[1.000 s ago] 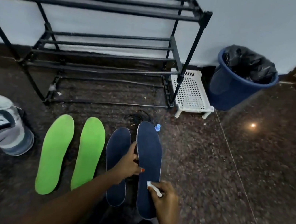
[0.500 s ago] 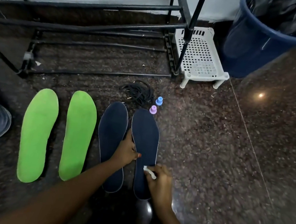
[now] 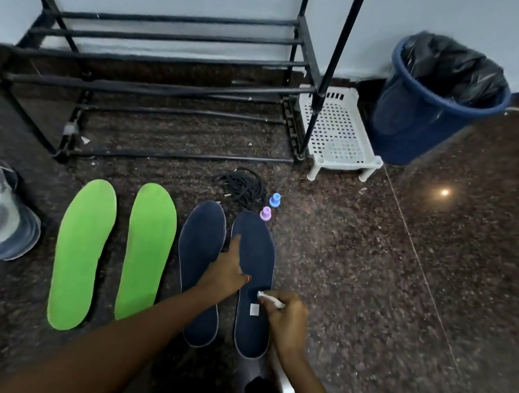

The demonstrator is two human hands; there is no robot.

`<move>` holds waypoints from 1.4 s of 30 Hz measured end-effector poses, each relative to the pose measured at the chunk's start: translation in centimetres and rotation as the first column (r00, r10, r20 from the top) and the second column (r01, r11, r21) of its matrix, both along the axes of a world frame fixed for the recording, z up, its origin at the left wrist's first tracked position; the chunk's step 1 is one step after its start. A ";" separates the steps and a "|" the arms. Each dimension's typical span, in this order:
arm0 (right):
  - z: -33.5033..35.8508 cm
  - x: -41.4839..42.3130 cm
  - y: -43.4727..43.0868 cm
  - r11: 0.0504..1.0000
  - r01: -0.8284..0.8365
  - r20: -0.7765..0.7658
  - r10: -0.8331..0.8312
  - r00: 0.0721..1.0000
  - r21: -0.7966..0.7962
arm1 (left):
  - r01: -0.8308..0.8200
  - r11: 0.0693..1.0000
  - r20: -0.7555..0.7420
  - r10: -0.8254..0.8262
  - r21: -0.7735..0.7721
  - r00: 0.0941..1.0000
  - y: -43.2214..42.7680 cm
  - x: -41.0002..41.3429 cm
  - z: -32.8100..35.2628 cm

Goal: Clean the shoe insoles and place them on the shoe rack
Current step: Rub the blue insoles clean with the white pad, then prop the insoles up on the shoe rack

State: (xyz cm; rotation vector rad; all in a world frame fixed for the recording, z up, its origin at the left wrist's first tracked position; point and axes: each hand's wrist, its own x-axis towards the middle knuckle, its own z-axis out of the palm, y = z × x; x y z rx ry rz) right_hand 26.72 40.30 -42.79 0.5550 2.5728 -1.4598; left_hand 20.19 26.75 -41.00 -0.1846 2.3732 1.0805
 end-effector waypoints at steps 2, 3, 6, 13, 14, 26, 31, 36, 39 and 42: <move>2.2 -0.7 -0.1 0.995 0.048 0.015 -0.046 0.999 -0.085 | 0.050 0.998 -0.031 -0.052 -0.037 0.998 -0.1 -0.1 2.3; 3.2 -1.1 -0.1 0.993 0.055 0.005 -0.055 0.998 -0.108 | 0.067 0.997 -0.051 -0.069 -0.049 0.996 -0.2 -0.2 3.4; 7.1 -2.1 -0.2 0.983 0.061 -0.040 -0.069 0.997 -0.175 | 0.095 0.992 -0.145 -0.106 -0.081 0.984 -0.8 -0.4 7.8; 17.9 -3.1 1.2 0.970 0.028 -0.261 -0.093 0.961 -0.242 | 0.125 0.988 -0.366 -0.148 -0.085 0.919 -0.2 -0.7 18.8; 19.4 -3.3 1.5 0.970 0.027 -0.288 -0.098 0.953 -0.242 | 0.131 0.989 -0.395 -0.150 -0.074 0.906 0.2 -0.7 20.2; 21.9 -13.0 9.7 0.940 0.242 -0.283 -0.306 0.909 -0.240 | 0.190 0.980 -0.460 -0.192 -0.051 0.867 9.0 -9.3 23.3; 21.8 -21.1 15.8 0.913 0.361 -0.336 -0.407 0.850 -0.192 | 0.234 0.970 -0.479 -0.233 -0.059 0.846 14.3 -16.9 22.7; 24.0 -27.9 20.6 0.851 0.472 -0.334 -0.524 0.783 -0.229 | 0.276 0.958 -0.487 -0.277 -0.075 0.829 17.8 -22.2 23.5; 26.1 -32.0 22.7 0.809 0.526 -0.313 -0.587 0.747 -0.263 | 0.296 0.951 -0.486 -0.299 -0.086 0.822 18.9 -24.4 24.3; 28.9 -35.2 23.8 0.771 0.530 -0.300 -0.630 0.717 -0.353 | 0.306 0.947 -0.483 -0.316 -0.103 0.816 19.6 -26.2 25.3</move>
